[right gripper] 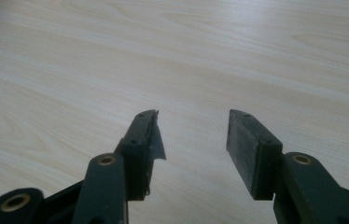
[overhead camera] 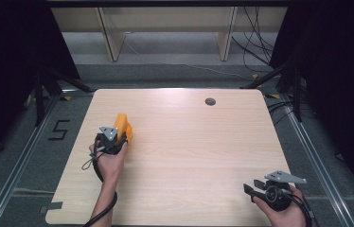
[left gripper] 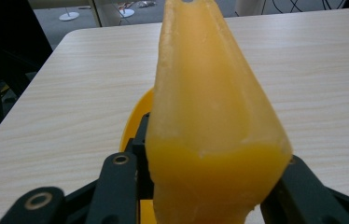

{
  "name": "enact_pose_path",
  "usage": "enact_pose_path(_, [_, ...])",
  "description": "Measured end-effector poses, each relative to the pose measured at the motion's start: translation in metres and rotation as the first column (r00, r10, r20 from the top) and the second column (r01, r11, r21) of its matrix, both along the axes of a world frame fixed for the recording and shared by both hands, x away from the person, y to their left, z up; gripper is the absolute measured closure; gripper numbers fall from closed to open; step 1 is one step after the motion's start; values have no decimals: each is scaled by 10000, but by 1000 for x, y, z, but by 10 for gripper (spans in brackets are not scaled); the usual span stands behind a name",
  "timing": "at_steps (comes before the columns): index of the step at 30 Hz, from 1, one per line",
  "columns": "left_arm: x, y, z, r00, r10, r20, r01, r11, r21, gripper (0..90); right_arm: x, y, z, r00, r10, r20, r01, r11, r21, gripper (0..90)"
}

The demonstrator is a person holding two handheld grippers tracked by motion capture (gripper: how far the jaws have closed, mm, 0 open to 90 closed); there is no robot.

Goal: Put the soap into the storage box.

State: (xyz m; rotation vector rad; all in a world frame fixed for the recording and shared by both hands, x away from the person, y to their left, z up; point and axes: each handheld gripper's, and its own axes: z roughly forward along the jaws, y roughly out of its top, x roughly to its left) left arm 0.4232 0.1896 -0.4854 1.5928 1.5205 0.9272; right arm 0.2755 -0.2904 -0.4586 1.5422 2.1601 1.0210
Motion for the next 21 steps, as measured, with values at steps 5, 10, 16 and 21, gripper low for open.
enact_pose_path(5, [2,1,-5,9999,27,-151,-28,9999,-97,603,0,0,1,10000,-42,28,43,9999,-132,532])
enact_pose_path(10, [3,3,-8,9997,-58,-224,54,9998,-187,602,0,1,0,10000,-77,-1,77,10000,-37,533])
enact_pose_path(16, [3,3,-8,9996,-112,-249,109,9999,-114,601,0,0,0,10000,-1,57,1,10000,-60,532])
enact_pose_path(21, [3,4,-8,9995,-195,-258,190,9997,-180,594,0,0,0,10000,39,58,-38,9998,-171,533])
